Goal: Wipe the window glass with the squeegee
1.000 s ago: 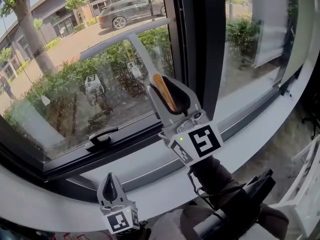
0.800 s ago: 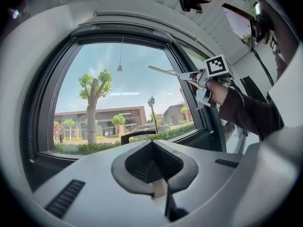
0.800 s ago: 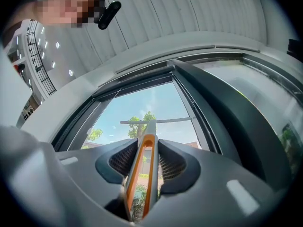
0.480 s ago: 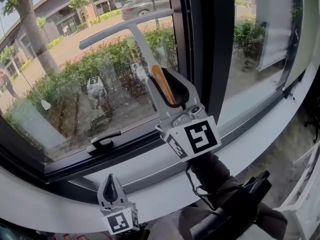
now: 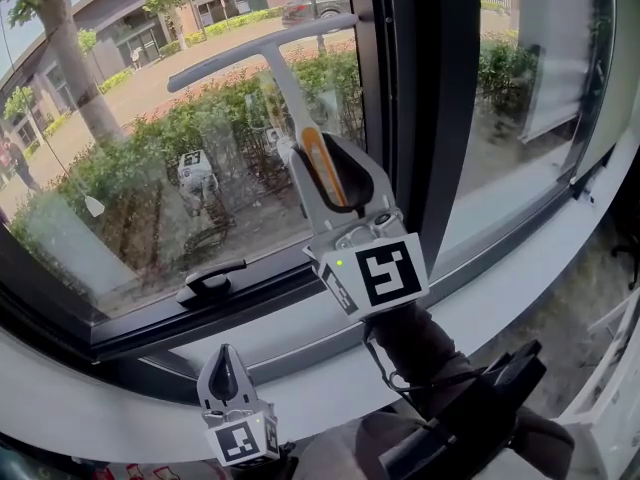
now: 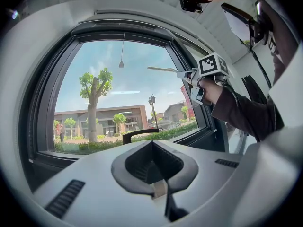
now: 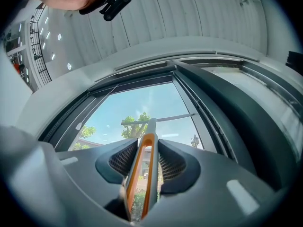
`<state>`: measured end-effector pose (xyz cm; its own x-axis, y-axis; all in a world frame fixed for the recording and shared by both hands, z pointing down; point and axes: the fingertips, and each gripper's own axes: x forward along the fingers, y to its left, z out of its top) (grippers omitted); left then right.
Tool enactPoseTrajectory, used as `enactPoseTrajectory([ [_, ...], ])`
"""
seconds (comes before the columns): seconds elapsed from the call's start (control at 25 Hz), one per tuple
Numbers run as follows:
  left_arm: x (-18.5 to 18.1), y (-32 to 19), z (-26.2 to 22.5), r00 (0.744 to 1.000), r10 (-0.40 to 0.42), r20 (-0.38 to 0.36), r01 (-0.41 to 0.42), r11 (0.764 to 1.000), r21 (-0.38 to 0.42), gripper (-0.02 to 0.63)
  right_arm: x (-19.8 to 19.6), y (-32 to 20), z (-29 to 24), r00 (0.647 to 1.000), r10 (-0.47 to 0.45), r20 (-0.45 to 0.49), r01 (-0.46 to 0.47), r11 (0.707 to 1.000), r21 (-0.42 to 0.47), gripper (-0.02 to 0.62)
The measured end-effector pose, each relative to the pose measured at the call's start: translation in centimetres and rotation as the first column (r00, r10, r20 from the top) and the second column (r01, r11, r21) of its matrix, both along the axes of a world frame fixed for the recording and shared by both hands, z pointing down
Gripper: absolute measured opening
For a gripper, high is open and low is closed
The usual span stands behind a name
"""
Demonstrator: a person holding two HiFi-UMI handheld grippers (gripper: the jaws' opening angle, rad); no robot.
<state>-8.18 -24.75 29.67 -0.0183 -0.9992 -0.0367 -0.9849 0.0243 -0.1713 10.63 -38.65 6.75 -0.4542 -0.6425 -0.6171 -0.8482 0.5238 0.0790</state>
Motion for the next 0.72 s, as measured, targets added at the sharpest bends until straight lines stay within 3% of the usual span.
enactPoseTrajectory([
  [0.72, -0.1, 1.0, 0.6, 1.000, -0.010, -0.011, 0.009, 1.000, -0.019, 0.002, 0.2, 0.2, 1.7, 0.999, -0.042, 0.022, 0.042, 0.999, -0.024, 0.130],
])
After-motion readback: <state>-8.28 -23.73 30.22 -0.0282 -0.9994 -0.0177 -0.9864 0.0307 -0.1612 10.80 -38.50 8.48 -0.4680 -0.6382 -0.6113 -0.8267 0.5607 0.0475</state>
